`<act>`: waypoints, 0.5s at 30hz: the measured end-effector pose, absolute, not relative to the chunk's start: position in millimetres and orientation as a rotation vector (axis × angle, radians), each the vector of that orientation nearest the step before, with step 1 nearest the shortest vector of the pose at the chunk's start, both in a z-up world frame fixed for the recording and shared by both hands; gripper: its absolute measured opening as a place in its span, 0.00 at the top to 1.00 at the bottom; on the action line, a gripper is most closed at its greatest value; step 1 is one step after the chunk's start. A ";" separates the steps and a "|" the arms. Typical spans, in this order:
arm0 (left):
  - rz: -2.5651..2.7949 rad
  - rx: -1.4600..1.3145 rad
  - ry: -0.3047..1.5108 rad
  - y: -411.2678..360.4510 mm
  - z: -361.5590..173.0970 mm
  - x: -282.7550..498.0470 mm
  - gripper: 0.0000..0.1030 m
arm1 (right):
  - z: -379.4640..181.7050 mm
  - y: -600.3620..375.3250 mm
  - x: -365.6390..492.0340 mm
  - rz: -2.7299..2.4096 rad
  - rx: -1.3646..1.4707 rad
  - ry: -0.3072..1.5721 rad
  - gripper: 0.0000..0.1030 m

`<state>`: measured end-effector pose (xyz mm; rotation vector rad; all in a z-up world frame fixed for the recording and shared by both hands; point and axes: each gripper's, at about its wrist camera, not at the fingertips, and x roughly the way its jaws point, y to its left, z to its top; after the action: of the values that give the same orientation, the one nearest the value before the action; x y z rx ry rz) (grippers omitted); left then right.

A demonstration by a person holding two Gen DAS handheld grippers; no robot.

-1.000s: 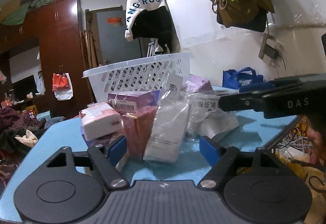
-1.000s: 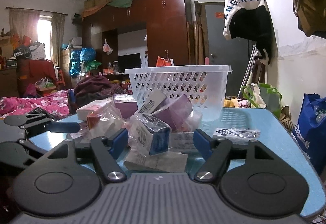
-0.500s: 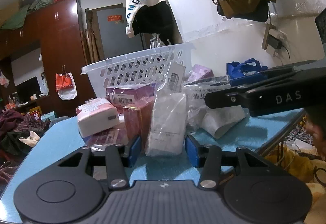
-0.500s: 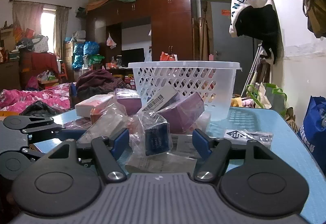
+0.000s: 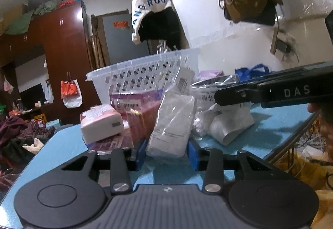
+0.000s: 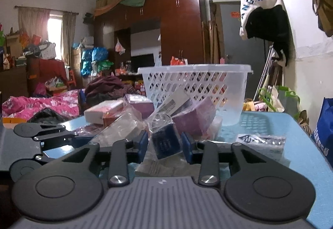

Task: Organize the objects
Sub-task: 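Grasp a bagged blue-white box with the right gripper while the left gripper grasps a clear plastic packet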

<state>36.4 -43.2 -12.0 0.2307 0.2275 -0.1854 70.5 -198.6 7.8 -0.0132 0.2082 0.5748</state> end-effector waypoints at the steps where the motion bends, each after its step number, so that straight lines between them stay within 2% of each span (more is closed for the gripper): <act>1: -0.188 0.225 0.217 -42.1 -11.0 34.7 0.56 | 8.9 -198.8 68.8 0.573 -0.012 0.202 0.62; 15: -0.207 0.139 0.138 -22.9 7.2 20.6 0.56 | 22.0 -217.7 62.8 0.563 0.049 0.141 0.63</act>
<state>20.6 -22.9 7.2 0.1391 0.1383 -0.2070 62.8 -217.8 22.0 0.0491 0.1406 0.5627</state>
